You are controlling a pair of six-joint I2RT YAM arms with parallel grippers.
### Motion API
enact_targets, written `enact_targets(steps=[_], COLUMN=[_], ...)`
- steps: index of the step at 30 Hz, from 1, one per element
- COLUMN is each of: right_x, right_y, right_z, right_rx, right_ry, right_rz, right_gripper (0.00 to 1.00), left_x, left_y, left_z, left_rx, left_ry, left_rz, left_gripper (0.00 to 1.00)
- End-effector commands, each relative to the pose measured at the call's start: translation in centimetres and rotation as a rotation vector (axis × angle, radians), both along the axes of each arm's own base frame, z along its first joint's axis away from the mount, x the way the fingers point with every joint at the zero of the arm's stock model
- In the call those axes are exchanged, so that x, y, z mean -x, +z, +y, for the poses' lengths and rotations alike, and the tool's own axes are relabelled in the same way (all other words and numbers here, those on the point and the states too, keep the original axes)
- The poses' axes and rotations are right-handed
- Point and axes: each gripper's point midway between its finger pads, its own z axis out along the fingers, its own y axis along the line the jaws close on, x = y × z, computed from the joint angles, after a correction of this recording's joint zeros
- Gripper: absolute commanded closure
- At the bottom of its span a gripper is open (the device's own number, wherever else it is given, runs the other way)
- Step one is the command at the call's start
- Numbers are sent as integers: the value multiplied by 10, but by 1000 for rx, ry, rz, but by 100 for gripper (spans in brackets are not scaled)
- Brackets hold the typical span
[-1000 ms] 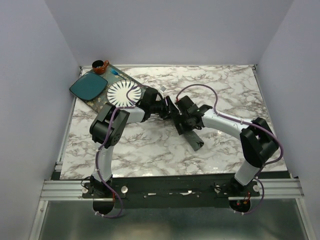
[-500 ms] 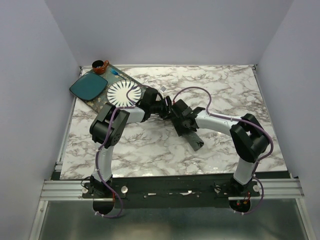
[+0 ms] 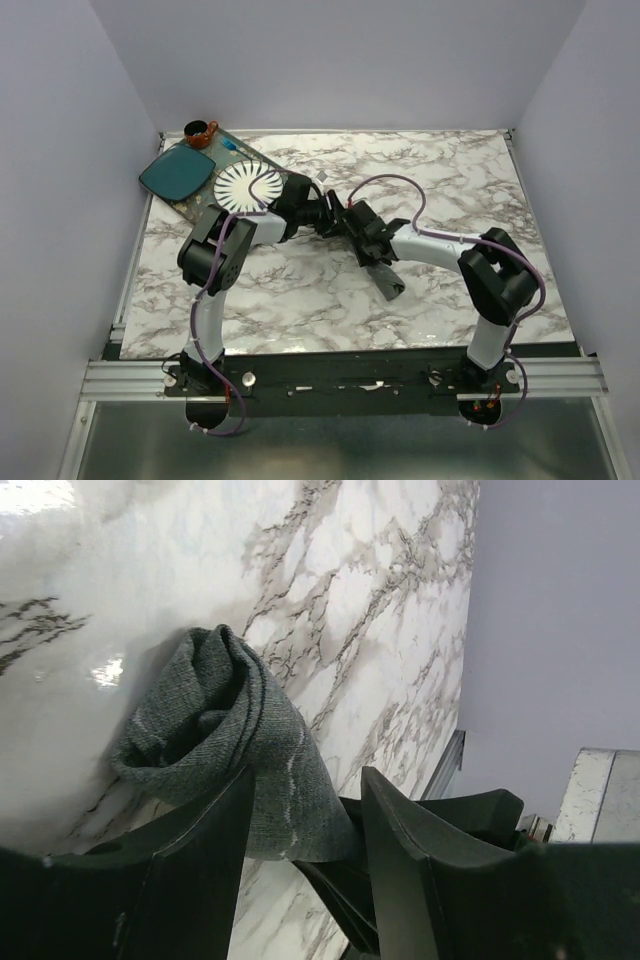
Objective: Fold the napkin, place the utensils inside, and roll it up
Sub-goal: Roll the napkin with the utensil
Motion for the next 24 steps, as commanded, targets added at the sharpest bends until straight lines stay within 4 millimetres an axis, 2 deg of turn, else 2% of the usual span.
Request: enact_targets(steps=[1, 6, 10, 12, 13, 15, 16, 18, 19, 21, 22, 24], right_x=[16, 16, 10, 5, 0, -6, -12, -18, -24, -33, -37, -48], right_y=[-29, -31, -33, -31, -29, -26, -24, -22, -21, -17, -17, -13], right_z=[-22, -32, -44, -51, -57, -60, -67, -75, -84, -89, -96, -104], right_rx=[19, -60, -226, -289, -331, -391, -419, -434, -444, -493, -538, -584], right_ry=[-82, -153, -271, -319, -352, -389, -417, -462, -492, -533, -561, -602], right_rz=[66, 90, 149, 151, 162, 172, 176, 169, 161, 161, 178, 168], right_gripper=[63, 64, 64, 64, 64, 64, 64, 64, 64, 64, 65, 65], left_x=[-15, -23, -17, -11, -8, -1, 3, 12, 17, 28, 33, 49], left_y=[24, 64, 102, 110, 121, 124, 133, 133, 140, 137, 144, 139], left_z=[18, 27, 29, 30, 31, 32, 31, 33, 31, 30, 29, 21], left_rx=[1, 39, 69, 81, 97, 109, 126, 136, 151, 155, 170, 177], left_ry=[41, 53, 44, 37, 31, 23, 20, 11, 2, -13, -24, -55], left_rz=[-30, -90, -152, -157, -175, -178, -191, -184, -197, -184, -202, -183], left_gripper=[43, 43, 42, 42, 42, 42, 42, 42, 42, 42, 42, 42])
